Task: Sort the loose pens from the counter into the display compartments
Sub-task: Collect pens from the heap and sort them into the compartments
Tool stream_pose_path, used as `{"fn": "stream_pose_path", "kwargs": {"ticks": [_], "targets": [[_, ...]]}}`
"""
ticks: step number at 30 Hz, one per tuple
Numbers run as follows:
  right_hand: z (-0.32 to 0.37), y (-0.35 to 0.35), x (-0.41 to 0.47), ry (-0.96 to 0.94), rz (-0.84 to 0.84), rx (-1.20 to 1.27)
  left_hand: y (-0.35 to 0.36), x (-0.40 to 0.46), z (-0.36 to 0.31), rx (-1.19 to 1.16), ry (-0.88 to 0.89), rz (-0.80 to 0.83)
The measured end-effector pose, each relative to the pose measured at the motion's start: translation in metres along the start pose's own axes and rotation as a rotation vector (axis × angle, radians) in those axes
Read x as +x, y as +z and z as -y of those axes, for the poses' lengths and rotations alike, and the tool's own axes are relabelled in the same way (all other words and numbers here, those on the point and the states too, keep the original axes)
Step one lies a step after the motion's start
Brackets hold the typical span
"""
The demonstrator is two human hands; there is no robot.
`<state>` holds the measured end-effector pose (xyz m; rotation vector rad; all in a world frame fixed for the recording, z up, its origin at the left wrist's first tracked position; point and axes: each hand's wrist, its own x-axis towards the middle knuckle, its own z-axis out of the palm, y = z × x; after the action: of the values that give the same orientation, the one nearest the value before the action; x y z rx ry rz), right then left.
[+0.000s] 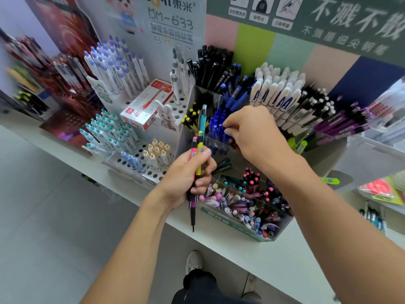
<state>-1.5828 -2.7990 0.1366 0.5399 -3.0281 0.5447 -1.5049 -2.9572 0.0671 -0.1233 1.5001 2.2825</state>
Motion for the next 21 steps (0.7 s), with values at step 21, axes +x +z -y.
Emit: {"fn": "stream_pose_path", "kwargs": {"ticks": [21], "targets": [[-0.036,-0.027,-0.089,-0.011,-0.253,0.618,0.006,-0.012,-0.004,0.039,0.027,-0.009]]}}
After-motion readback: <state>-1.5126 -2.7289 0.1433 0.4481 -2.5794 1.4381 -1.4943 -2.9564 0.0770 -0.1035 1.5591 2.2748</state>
